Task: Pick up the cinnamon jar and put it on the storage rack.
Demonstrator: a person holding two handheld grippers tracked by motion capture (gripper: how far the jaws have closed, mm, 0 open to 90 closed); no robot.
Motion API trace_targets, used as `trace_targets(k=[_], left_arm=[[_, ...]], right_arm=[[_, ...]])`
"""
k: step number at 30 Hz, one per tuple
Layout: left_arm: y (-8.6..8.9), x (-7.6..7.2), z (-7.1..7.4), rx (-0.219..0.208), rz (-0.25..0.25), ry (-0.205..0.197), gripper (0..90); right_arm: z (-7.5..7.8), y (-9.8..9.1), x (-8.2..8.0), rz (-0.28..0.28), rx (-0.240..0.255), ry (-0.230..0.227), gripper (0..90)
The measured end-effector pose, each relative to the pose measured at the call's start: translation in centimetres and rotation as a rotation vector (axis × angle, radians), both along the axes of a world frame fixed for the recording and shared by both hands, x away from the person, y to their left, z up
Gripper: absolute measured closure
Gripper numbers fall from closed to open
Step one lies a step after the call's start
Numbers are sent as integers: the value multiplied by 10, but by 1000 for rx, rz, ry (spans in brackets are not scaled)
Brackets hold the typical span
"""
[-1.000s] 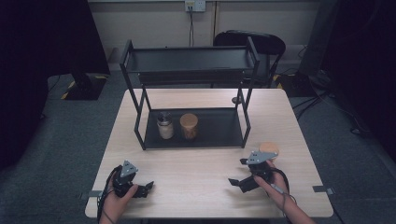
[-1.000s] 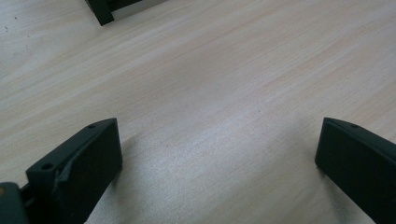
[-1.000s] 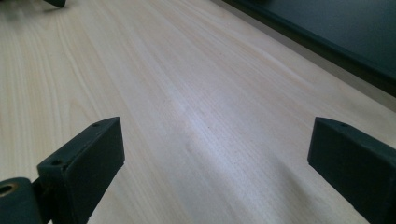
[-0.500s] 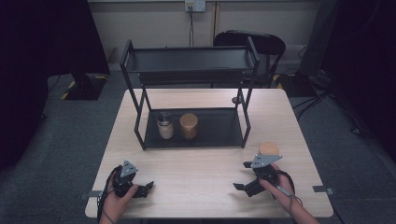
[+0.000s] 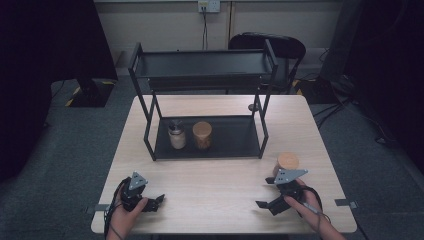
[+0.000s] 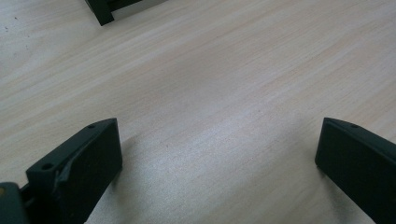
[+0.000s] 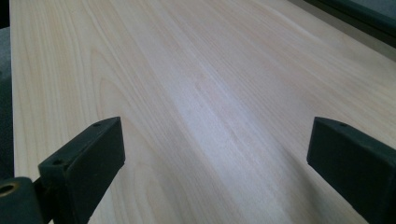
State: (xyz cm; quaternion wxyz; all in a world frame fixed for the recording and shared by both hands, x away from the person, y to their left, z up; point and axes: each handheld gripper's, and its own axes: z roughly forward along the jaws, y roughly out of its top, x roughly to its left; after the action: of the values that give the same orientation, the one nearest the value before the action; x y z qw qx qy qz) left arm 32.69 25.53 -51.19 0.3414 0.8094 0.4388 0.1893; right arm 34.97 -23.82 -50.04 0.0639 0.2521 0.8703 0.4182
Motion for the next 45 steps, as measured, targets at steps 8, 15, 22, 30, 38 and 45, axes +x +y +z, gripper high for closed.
trace_targets(k=[8,15,22,30,38,45], left_arm=[[0,0,0,0,0,0,1],[0,0,0,0,0,0,1],[0,0,0,0,0,0,1],[0,0,0,0,0,0,1],[0,0,0,0,0,0,1],[0,0,0,0,0,0,1]], right_arm=[[-1,-10,-1,-21,-10,5,34],[-1,-16,-1,-34,-13,2,34],[-1,-21,0,-45,-23,3,34],[0,-28,0,-66,-29,-2,34],[-1,-33,-2,-84,-42,-6,34],[-1,-39,-3,-96,-37,2,36]])
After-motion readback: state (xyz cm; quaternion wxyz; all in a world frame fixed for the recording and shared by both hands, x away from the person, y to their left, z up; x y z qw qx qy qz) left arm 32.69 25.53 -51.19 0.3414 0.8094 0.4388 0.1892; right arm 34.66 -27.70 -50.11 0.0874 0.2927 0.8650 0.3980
